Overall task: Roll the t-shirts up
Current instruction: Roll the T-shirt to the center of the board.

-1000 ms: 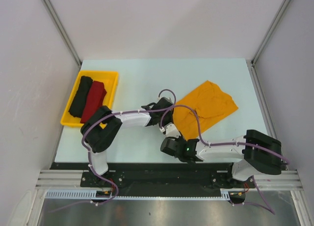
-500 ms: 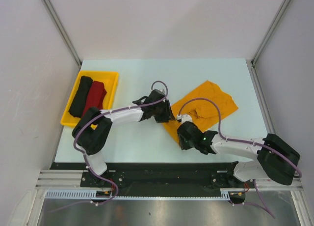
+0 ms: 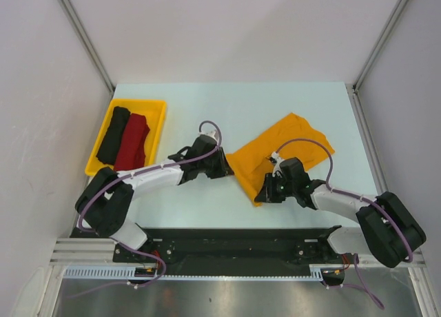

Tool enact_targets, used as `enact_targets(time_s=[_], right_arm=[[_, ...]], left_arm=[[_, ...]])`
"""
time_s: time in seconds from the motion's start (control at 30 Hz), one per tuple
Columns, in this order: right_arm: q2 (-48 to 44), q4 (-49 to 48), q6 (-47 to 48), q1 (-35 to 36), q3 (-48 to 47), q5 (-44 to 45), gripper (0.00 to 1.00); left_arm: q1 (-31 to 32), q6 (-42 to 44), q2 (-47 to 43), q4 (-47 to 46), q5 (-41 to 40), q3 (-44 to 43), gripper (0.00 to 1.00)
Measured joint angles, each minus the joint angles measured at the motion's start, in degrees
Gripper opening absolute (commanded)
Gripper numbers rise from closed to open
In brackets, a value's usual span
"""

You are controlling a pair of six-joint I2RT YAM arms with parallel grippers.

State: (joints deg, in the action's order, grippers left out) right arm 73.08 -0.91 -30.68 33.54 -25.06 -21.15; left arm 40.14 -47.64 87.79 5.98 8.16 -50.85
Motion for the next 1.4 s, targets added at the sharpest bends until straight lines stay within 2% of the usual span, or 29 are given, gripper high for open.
enact_targets(time_s=[0.1,0.33,0.87,1.13,1.2,1.3,1.4], right_arm=[[0.5,-1.2,-0.8,-3.0,0.9,-4.5,0.23],[2.4,-2.0,-0.9,-6.2,1.0,-9.3,0.23],[4.5,-3.2,-1.2,-7.7,1.0,-12.1,0.22],[4.6,-3.3,-2.3,-8.2,1.1,-12.5,0.24],[4.0,-3.1,-2.4,-8.5,1.2,-12.5,0.24],[2.8,-2.4,-2.6,-9.0,1.4,-12.3,0.24],[2.7,-2.2,-2.8,-9.1,1.4,-12.3,0.23]], left_arm=[[1.5,-0.5,0.0,-1.5,0.2,3.4,0.23],[2.7,-2.1,4.2,-7.6,1.5,3.5,0.23],[3.9,-4.1,6.4,-11.4,3.9,1.8,0.22],[4.0,-4.4,11.6,-10.9,4.0,-2.4,0.20],[4.0,-4.4,13.2,-10.8,4.0,-3.8,0.21],[4.0,-4.4,13.6,-10.8,4.0,-4.0,0.29],[4.0,-4.4,13.3,-10.7,4.0,-4.0,0.30]])
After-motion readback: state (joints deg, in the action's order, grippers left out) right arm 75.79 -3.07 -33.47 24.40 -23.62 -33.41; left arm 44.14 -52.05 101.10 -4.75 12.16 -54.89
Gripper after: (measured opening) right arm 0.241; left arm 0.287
